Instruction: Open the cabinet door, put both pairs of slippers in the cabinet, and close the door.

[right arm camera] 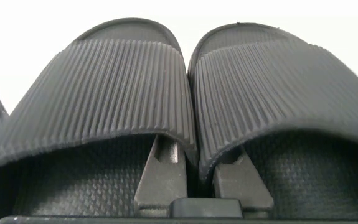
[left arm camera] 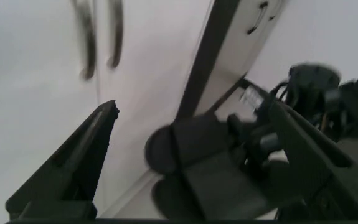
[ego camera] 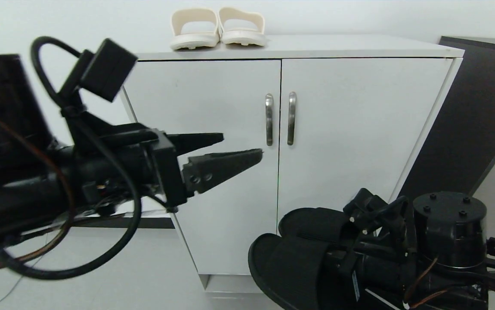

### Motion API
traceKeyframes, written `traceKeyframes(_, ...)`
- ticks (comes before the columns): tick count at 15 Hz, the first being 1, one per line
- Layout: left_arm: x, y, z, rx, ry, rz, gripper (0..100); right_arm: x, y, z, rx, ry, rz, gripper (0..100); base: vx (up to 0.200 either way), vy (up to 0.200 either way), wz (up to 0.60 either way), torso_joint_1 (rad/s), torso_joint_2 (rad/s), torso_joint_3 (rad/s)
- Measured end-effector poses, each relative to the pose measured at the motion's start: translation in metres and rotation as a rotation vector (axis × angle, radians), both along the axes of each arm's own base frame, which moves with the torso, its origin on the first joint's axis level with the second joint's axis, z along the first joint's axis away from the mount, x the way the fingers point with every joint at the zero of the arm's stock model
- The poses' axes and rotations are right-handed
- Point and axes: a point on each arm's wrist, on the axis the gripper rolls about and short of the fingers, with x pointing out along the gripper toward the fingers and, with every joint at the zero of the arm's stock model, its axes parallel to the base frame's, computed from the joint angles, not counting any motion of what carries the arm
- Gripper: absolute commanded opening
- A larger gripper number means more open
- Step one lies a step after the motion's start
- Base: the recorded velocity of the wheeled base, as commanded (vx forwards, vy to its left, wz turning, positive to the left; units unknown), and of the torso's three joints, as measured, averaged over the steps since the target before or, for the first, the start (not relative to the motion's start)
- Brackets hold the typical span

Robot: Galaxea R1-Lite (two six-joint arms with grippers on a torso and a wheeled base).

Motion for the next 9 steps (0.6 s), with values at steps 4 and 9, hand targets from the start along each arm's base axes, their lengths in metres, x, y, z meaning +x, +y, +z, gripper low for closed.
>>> traceKeyframes(4,0.028,-0.040,0.011,-0.015,-0.004,-0.090,100,0.004,0.004,-0.003,0.029,-0.039,-0.007,0,0.000,0.000,0.00,0.000,0.00,0.000)
traceKeyframes(9,0.061,-0.072,0.008,-0.033,0.046,-0.217,100,0.002,0.007,-0.012,0.013,-0.024,0.006,0,0.000,0.000,0.00,0.000,0.00,0.000)
